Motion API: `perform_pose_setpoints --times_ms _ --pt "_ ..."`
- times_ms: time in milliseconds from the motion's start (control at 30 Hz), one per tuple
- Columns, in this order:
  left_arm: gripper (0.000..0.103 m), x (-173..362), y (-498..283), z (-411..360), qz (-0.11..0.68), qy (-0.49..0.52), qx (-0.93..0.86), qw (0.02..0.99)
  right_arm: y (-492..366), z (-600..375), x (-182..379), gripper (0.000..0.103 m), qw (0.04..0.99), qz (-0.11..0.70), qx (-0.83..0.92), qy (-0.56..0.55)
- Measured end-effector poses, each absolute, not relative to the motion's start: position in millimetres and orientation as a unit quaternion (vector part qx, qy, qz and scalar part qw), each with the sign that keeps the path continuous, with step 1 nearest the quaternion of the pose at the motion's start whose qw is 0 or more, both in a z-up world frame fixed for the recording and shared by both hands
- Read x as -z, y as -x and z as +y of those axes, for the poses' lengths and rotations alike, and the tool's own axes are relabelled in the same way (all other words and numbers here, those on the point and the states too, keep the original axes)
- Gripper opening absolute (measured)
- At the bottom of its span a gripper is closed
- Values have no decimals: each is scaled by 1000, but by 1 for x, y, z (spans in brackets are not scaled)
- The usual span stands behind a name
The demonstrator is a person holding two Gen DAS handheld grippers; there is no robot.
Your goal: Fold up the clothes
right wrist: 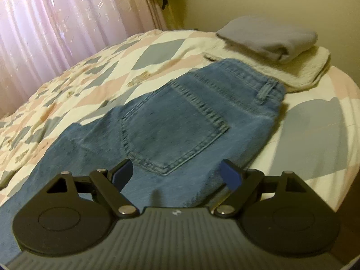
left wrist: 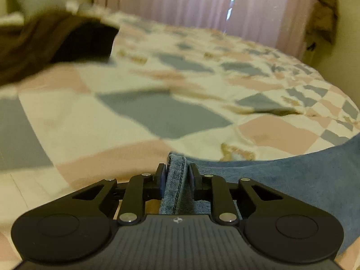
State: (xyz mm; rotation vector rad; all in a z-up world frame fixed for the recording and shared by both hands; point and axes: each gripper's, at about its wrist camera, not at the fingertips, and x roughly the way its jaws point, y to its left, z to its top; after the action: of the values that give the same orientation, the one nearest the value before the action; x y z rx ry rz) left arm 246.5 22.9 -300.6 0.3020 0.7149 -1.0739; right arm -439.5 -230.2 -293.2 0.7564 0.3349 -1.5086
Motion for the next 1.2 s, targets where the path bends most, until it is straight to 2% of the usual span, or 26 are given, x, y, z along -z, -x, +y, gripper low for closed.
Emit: perform_pose_setpoints --times_ms 133,300,433,533,633,667,733,800,933,1033,1067,1167,1200 --pt "19 298 -246 19 329 -146 507 783 425 -236 297 86 655 154 664 -327" --pt "18 296 -257 20 340 -49 533 773 421 -241 297 86 656 158 664 -322" --pt "20 325 -263 7 371 -106 472 793 427 -242 298 86 654 158 663 -328" --pt "21 325 -258 12 368 -101 463 800 431 -242 298 86 656 159 659 -330" --pt "35 316 -252 14 370 -122 442 808 434 -240 294 87 664 159 654 -326" --pt "43 314 -250 17 367 -134 433 813 436 -239 293 87 666 158 653 -322" --pt "45 305 -248 27 356 -144 409 828 440 -238 289 87 670 156 655 -312" --pt "40 290 -249 39 350 -134 374 848 446 -237 284 87 674 151 658 -300" --pt "39 253 -234 46 324 -101 364 867 457 -240 278 81 692 155 651 -272" --pt "42 236 -199 3 310 -114 438 836 470 -255 272 75 704 155 643 -260" --pt "46 233 -184 -20 313 -111 474 815 477 -264 268 73 707 147 641 -260" --pt "47 235 -133 -106 344 -86 593 723 502 -297 255 72 712 128 642 -254" --pt "47 238 -113 -139 358 -78 628 686 513 -311 251 76 710 124 644 -255"
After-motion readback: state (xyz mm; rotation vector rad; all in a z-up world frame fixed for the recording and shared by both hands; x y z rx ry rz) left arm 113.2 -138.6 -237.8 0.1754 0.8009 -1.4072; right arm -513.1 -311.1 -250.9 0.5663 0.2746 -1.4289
